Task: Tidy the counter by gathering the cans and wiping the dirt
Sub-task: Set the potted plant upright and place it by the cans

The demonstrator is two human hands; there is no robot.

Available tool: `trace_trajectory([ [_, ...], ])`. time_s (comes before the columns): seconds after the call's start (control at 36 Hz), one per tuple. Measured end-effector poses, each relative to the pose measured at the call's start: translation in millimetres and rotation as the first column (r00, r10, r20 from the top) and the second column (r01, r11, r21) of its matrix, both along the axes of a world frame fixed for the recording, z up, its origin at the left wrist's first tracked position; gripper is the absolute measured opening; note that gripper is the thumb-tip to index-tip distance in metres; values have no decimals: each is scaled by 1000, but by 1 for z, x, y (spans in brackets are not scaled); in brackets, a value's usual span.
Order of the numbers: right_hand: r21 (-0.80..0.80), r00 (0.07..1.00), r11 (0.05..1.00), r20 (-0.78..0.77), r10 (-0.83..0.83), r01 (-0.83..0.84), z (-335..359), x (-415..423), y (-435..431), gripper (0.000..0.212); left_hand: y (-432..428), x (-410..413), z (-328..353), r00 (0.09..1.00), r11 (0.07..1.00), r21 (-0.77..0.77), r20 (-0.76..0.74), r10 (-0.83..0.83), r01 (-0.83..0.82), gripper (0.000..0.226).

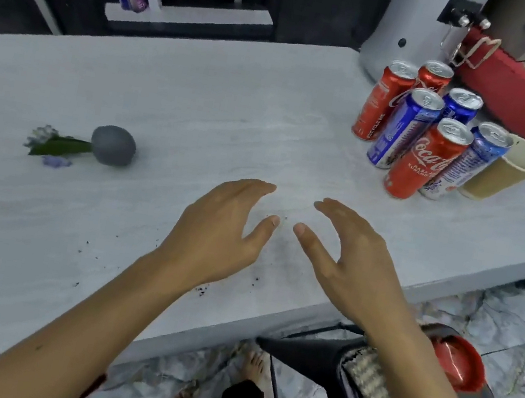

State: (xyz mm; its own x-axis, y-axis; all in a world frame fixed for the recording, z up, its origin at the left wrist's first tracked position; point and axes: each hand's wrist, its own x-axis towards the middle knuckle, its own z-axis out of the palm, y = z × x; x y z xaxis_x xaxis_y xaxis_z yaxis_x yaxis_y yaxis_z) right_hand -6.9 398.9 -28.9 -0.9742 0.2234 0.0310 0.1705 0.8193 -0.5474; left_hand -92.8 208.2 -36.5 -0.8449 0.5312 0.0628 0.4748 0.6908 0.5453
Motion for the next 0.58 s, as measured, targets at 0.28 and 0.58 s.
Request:
trace_trajectory([
  [0.28, -64, 978, 976, -1, 210, -209, -6, -33, -90, 67, -109, 1, -3, 977, 977, -22, -1, 212, -212, 55],
  [0.58, -62, 929, 927, -19, 368, -369, -7, -79, -171, 68, -193, -9, 0, 937, 937, -13, -34, 348, -349, 56],
])
